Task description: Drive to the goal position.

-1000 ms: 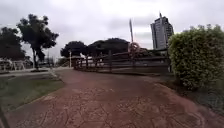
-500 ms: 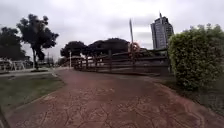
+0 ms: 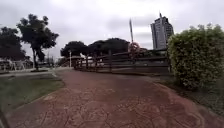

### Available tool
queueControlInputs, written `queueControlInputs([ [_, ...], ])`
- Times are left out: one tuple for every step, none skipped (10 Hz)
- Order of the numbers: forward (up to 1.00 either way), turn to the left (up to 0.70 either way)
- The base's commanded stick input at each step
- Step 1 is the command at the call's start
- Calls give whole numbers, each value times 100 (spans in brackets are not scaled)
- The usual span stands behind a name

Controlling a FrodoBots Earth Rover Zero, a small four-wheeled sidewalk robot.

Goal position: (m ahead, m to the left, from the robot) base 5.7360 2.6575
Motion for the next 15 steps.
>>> queueControlInputs([
  [99, 0],
  [99, 0],
  [99, 0],
  [99, 0],
  [99, 0],
  [99, 0],
  [99, 0],
  [99, 0],
  [99, 0],
  [100, 0],
  [100, 0],
  [100, 0],
  [100, 0],
  [100, 0],
  [100, 0],
])
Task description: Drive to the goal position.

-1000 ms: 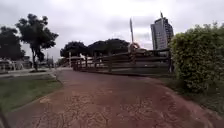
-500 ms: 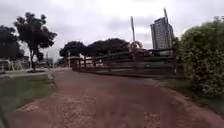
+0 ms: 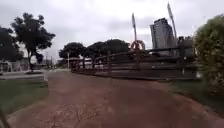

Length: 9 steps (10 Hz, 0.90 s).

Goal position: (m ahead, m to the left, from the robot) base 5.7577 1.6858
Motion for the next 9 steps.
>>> queueControlInputs([
  [100, 0],
  [100, 0],
  [100, 0],
  [100, 0],
  [98, 0],
  [93, 0],
  [88, 0],
  [83, 0],
  [84, 3],
])
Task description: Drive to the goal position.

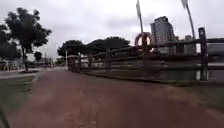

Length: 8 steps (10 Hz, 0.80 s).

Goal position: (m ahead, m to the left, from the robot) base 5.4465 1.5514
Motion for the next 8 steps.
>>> queueControlInputs([
  [84, 15],
  [84, 31],
  [84, 32],
  [84, 32],
  [84, 32],
  [84, 32],
  [84, 32],
  [84, 32],
])
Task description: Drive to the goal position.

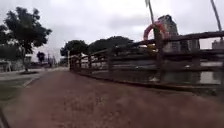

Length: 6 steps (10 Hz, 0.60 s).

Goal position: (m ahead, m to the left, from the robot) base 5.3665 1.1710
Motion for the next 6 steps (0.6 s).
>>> queueControlInputs([
  [84, 32],
  [84, 32],
  [85, 28],
  [86, 22],
  [87, 17],
  [88, 12],
])
